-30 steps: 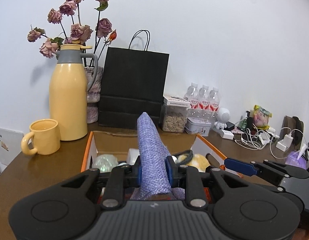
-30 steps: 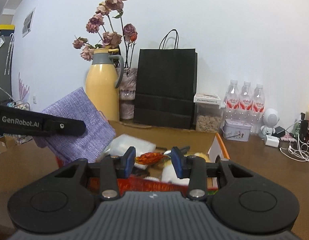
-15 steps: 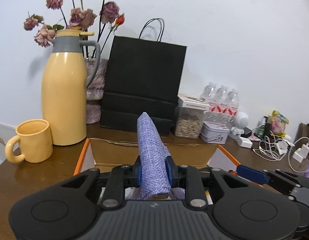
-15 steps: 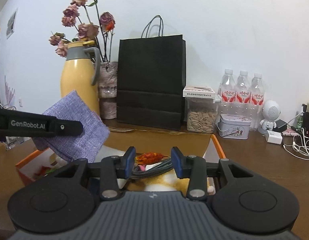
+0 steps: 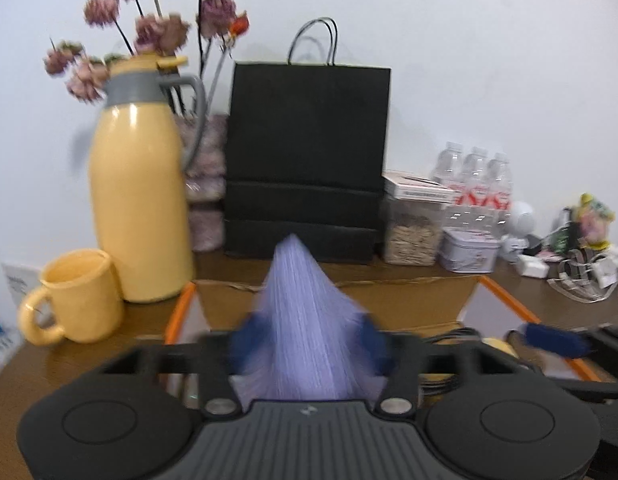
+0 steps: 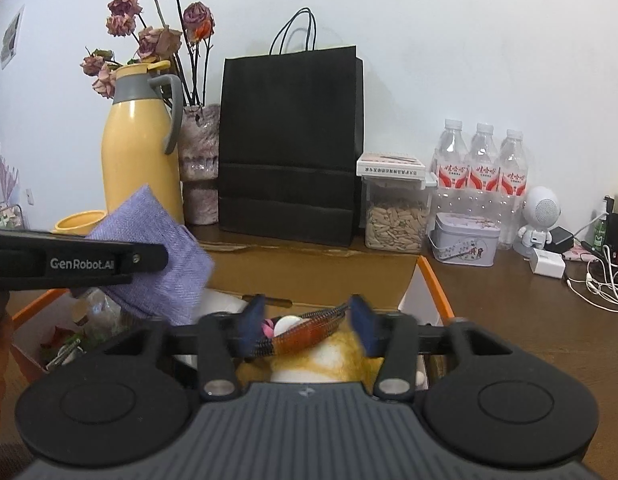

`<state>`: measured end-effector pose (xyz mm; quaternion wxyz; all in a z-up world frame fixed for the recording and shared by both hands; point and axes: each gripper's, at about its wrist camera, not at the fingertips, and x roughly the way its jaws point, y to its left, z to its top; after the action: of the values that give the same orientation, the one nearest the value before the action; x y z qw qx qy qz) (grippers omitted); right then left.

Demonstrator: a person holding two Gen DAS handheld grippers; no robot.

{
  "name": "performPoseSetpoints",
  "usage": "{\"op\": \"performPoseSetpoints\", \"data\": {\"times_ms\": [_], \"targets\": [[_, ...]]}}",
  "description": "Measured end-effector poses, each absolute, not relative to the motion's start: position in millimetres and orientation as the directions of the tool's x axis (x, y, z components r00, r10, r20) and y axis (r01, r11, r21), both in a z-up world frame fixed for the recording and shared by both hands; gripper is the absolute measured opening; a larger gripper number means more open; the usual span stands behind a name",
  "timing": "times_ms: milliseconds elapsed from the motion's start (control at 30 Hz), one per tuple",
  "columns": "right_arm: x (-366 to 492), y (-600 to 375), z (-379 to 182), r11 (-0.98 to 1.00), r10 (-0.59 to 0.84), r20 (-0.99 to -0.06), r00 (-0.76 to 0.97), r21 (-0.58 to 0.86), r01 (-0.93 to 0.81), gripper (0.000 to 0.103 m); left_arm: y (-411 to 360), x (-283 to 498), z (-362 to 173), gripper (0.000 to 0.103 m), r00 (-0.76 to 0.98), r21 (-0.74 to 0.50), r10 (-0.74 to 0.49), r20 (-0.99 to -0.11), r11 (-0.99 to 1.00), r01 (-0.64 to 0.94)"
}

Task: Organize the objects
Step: 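Open the left tool to drop the cloth while the right tool drops the orange item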

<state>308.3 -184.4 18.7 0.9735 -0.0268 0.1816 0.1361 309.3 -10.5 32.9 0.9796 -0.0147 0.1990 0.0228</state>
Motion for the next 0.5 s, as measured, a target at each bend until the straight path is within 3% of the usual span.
{"op": "performPoseSetpoints", "data": {"times_ms": [33,67,500], "targets": [[307,-185,18,0.963,0.249,-0.359,0.900,-0.006,-0.269,0.096,-11,307,33,0.103,0.927,-0.005,0.058,-0.370,0.998,-0.065],[305,-184,18,0.965,0.239,-0.351,0.905,-0.016,-0.261,0.103,-11,304,33,0.103,0.935,0.004,0.075,-0.346,0.997,-0.078],[296,-185,21,0.971,0.208,-0.333,0.920,-0.045,-0.236,0.103,-13,297,32,0.103,0.935,0.020,0.097,-0.341,0.995,-0.096]]}}
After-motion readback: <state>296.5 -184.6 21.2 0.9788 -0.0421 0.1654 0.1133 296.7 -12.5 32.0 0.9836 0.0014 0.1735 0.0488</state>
